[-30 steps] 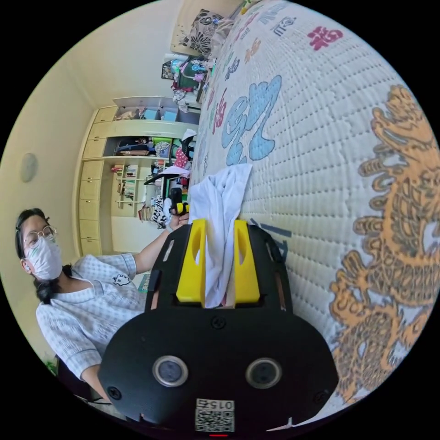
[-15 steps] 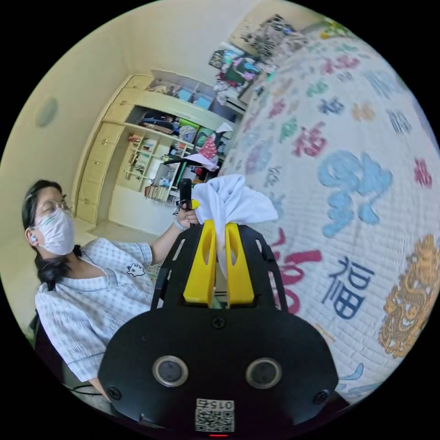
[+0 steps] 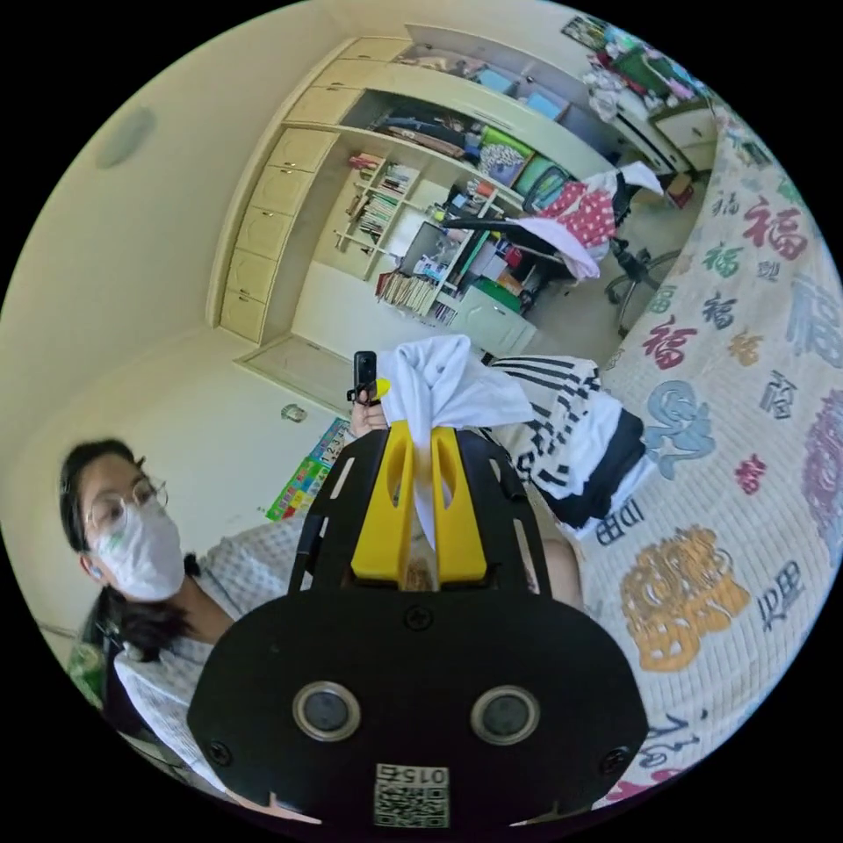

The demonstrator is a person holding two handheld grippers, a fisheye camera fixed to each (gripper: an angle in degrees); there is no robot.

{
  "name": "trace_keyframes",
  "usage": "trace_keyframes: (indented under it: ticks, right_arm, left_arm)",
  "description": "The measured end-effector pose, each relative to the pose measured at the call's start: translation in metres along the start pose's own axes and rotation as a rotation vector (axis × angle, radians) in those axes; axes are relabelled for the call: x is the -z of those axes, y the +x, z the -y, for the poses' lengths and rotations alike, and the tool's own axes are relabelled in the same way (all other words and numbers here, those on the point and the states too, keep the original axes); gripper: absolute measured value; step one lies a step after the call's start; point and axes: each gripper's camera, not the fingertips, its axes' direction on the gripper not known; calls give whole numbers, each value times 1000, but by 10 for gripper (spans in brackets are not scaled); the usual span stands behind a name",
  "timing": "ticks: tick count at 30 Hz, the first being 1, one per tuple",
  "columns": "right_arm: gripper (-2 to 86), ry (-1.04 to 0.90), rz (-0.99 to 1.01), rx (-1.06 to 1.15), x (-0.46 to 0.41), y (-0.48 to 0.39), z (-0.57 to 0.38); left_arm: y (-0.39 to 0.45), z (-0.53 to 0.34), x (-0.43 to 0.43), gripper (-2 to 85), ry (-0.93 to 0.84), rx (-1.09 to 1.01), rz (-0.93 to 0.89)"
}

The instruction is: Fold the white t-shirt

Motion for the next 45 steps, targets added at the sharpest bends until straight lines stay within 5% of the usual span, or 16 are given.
trace_keyframes:
  ticks: [8,16,21,26,29,31,35,39,45]
  right_arm:
    - [26,-77,-121,-269,-124,87,76]
    - [17,-7,-62,-316,-122,101,87]
    - [-1,190,-61,-306,-86,84,76]
    - [-5,311,-132,-172,-28,38,42]
    - [-5,372,-378,-1,9,-22,-1]
    - [-4,420,-711,83,35,-72,-45]
    - [1,520,-1135,42,75,-122,-117]
    - [26,531,-1363,-120,130,-143,-185]
    - [68,515,-1682,-410,204,-154,-255]
  left_arm:
    - [-131,-12,36,42,86,370,57]
    - [-124,-39,33,47,176,324,44]
    - [-62,-66,43,10,343,203,372]
    - [64,-108,10,-6,496,-147,707]
    - [136,-136,-62,-3,474,-408,744]
    - [169,-153,-123,3,453,-547,733]
    - [208,-185,-296,30,346,-753,633]
    - [222,-198,-435,52,237,-785,594]
    - [234,-207,-584,70,81,-682,295]
